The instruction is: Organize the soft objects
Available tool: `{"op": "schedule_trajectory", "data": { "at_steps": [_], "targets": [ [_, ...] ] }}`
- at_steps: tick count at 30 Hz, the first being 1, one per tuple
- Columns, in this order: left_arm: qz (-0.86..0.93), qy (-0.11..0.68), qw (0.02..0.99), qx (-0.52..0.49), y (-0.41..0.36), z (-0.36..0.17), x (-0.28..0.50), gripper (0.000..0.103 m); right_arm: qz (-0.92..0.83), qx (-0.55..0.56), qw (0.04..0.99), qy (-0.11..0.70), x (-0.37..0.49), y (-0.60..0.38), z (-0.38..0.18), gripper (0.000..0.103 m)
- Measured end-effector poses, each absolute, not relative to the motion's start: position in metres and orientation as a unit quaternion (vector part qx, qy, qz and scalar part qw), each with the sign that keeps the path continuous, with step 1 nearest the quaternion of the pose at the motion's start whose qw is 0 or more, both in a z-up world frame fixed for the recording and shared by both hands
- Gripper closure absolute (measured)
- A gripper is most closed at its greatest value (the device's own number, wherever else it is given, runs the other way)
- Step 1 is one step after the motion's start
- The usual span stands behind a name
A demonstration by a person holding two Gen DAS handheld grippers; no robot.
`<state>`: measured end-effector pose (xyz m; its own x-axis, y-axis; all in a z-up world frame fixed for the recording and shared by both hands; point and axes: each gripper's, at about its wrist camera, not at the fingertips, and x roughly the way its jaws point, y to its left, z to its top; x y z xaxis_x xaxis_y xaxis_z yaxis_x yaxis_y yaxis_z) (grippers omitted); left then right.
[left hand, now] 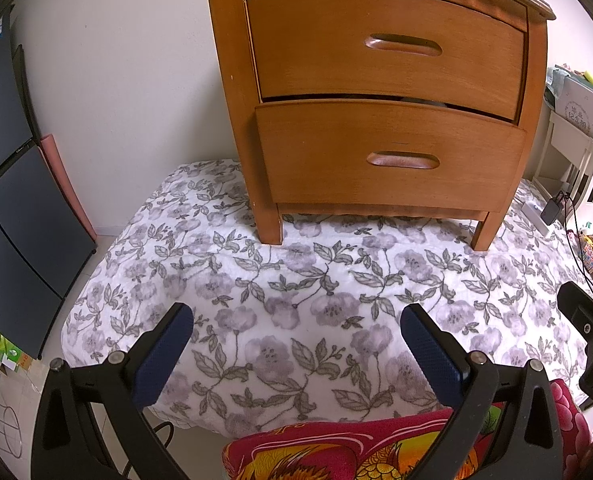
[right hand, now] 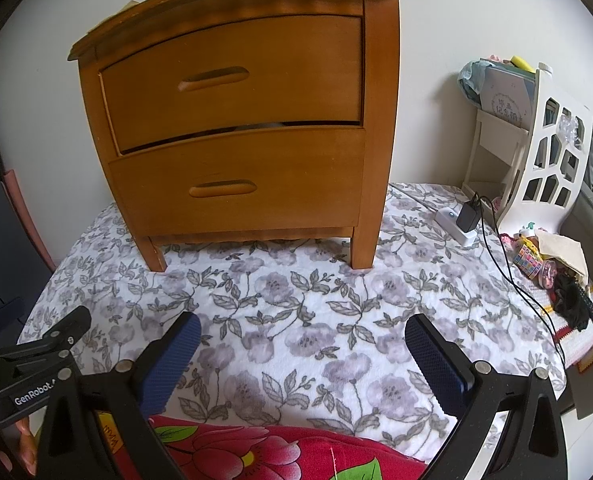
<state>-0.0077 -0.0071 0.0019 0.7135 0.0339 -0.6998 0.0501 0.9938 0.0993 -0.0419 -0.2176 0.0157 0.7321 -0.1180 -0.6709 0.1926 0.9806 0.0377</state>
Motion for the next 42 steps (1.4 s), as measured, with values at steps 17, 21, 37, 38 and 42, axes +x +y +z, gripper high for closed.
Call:
{"op": "schedule_trajectory", "data": {
  "at_steps": [17, 21, 37, 38, 42],
  "targets": [
    [0.000, 0.374, 0.925, 0.058, -0.008, -0.002, -0.013, 0.000, -0.084, 0.054, 0.929, 0.358, -0.041, -0.218, 0.016, 0.000],
    [-0.002, 0.362, 0.930, 0.061, -0.008, 0.004, -0.017, 0.000, -0.082, 0.058, 0.930, 0.355, -0.045, -0.218, 0.016, 0.000],
    [-0.013, 0.357, 0.934, -0.006, 0.014, 0.024, 0.022, 0.000, -0.064, -0.002, 0.946, 0.319, -0.005, -0.227, 0.056, 0.000],
    [-0.011, 0.349, 0.937, -0.015, 0.018, 0.025, 0.024, 0.000, -0.061, -0.007, 0.946, 0.318, 0.003, -0.228, 0.059, 0.000],
    [-0.006, 0.319, 0.947, -0.034, 0.027, 0.029, 0.029, 0.000, -0.044, -0.047, 0.948, 0.311, 0.039, -0.230, 0.067, 0.000]
  ]
}}
